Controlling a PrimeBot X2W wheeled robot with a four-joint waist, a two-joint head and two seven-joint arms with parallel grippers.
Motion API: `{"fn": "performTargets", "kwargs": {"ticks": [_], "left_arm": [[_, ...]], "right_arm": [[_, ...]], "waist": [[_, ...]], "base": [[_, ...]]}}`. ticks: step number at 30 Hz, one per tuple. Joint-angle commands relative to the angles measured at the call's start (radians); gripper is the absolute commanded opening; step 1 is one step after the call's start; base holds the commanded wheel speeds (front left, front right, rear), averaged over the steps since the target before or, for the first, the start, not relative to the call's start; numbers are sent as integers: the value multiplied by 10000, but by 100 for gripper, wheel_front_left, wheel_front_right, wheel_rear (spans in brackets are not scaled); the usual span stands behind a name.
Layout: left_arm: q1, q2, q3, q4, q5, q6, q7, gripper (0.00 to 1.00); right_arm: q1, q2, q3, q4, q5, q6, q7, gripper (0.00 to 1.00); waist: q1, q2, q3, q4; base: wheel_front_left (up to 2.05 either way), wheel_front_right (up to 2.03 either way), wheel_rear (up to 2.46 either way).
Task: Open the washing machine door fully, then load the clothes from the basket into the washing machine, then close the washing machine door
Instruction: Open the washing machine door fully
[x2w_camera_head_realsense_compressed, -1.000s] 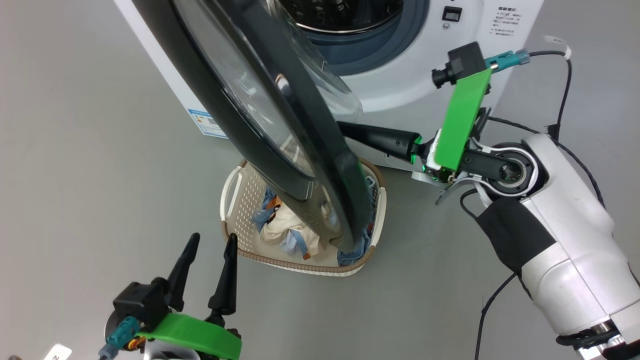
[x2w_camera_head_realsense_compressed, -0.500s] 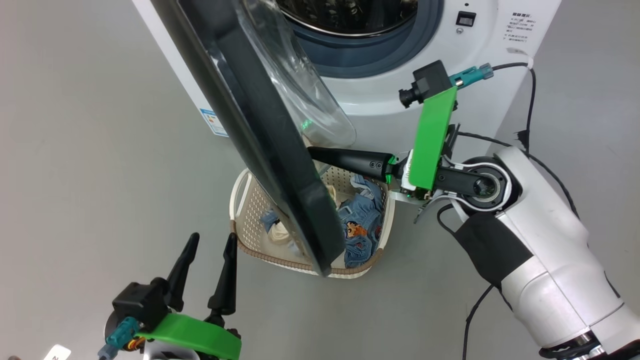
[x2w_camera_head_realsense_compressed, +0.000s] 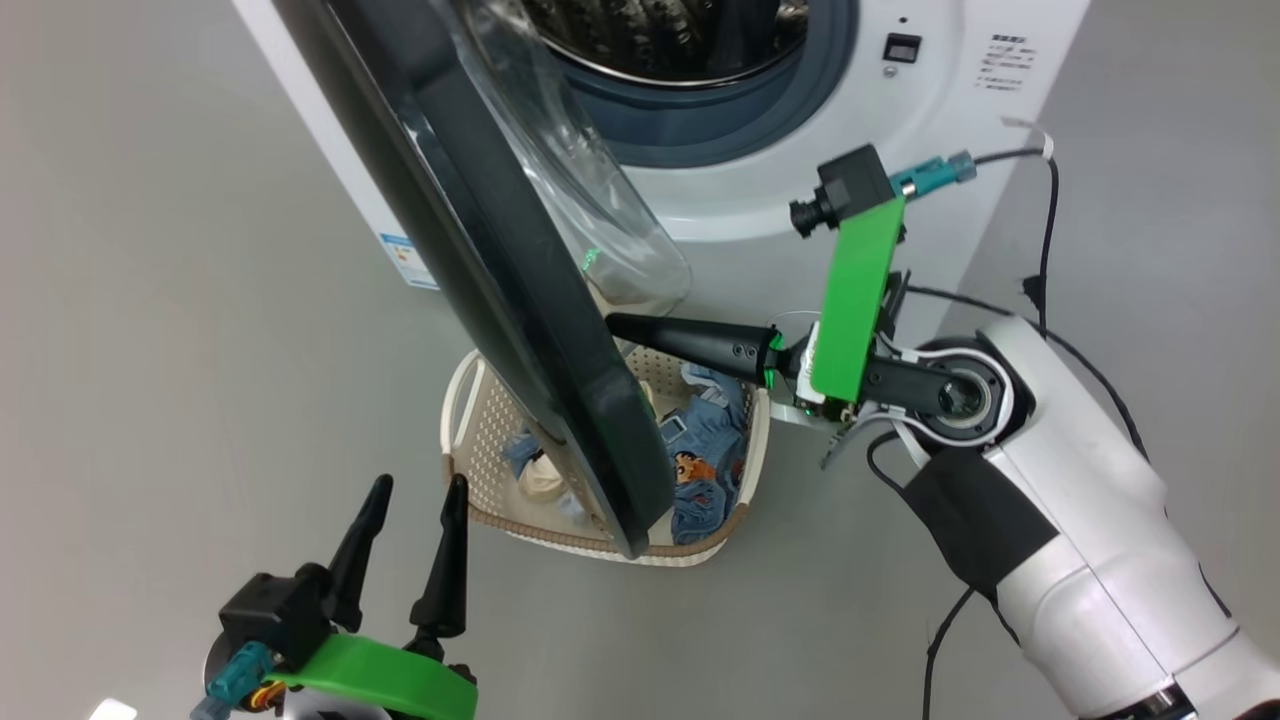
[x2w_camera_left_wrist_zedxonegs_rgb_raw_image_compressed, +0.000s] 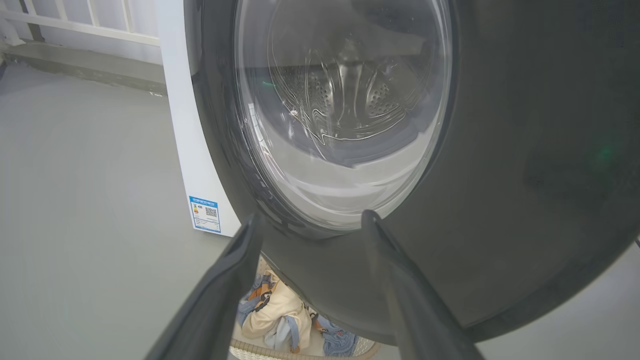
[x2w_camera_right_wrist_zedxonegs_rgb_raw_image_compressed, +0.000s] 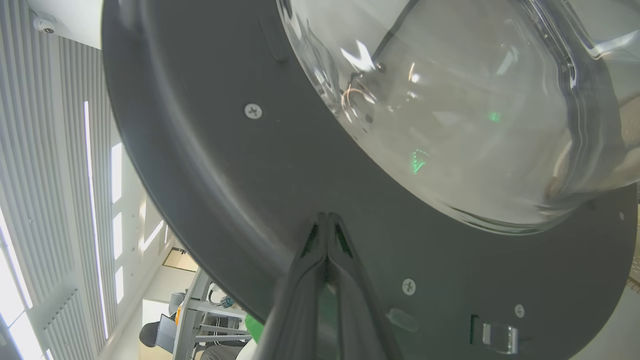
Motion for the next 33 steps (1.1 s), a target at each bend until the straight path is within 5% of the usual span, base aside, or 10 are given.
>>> {"fn": "performTargets", "kwargs": {"ticks": [1,3,4,5,33], "left_arm": [[-80,181,390,-201,-13,-15,-65,100],[-70,181,420,-180,-7,-15,-65,100],[-70,181,420,-180,-7,-15,-65,100],[-53,181,478,-164,-33,-15,-65,100],[731,397,1347,-319,38,-16,-65,100]], "right_arm": [[321,169,-17,-339,-35,16,-154,49],[468,81,-93,-390,-40,16,-252,89],[468,81,-93,-390,-40,16,-252,89],[637,-20,-175,-444,-44,16,-362,100],[3766,-1684,-1517,-1440,-367,16,-2600,100]], "waist": [[0,0,-98,-171],[0,0,-157,-298],[0,0,-157,-298],[0,0,-219,-429],[0,0,-966,-2141]], "base": [[0,0,0],[0,0,0],[0,0,0],[0,0,0],[0,0,0]]}}
